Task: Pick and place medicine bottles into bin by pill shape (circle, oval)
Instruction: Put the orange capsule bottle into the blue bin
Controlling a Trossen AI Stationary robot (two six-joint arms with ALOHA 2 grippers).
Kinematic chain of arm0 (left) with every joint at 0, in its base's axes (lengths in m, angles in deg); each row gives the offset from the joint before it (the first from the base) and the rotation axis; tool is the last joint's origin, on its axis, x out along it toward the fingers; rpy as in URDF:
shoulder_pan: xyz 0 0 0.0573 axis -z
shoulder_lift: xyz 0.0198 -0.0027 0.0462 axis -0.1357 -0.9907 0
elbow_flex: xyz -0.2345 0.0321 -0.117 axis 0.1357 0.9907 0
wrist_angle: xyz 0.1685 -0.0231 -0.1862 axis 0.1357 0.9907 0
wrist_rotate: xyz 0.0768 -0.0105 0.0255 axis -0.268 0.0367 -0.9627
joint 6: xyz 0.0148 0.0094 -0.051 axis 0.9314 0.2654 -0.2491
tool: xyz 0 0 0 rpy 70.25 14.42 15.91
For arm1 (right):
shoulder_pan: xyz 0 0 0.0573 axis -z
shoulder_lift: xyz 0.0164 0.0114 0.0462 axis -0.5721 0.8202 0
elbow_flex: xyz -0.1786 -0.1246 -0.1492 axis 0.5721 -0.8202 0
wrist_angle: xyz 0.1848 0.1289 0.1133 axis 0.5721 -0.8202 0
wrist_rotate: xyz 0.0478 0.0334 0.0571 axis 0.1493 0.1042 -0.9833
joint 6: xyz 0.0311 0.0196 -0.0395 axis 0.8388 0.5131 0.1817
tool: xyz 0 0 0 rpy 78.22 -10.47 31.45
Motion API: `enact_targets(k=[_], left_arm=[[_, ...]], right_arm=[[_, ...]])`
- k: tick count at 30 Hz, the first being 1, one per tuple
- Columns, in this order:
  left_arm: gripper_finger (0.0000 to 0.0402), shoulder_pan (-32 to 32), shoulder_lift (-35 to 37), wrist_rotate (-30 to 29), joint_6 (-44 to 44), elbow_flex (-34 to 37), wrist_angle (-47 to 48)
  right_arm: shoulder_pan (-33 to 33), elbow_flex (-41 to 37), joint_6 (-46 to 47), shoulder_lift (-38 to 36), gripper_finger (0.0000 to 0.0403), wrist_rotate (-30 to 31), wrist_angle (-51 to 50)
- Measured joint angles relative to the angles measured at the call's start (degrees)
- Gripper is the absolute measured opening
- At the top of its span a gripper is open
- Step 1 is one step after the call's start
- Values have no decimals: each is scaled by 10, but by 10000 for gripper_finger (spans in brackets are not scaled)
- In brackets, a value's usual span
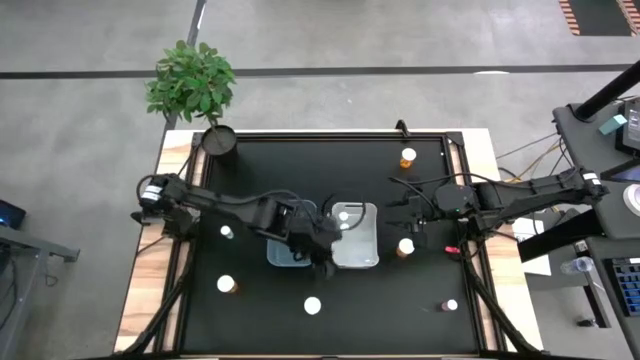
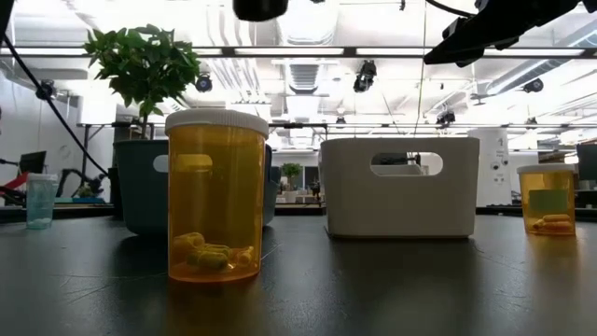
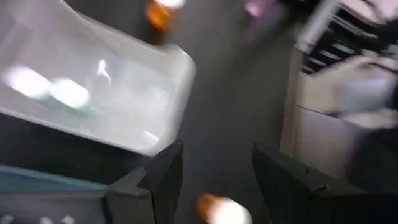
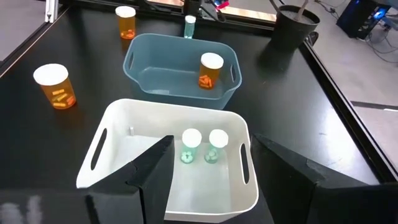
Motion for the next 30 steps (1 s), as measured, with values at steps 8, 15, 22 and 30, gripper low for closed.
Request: enact_targets(k=[8,15,22,30], left_arm=[[173,72,0,82,-144,2,147],[179,129,1,11,-302,28,275],[236,185,43,4,-444,117,294],[276,239,136,-17,-629,249,292]], right_arm=[[0,0,-2,4,203,0,0],[0,0,-2,4,203,0,0],[0,0,0,4,203,0,0],[0,0,-2,4,203,0,0]])
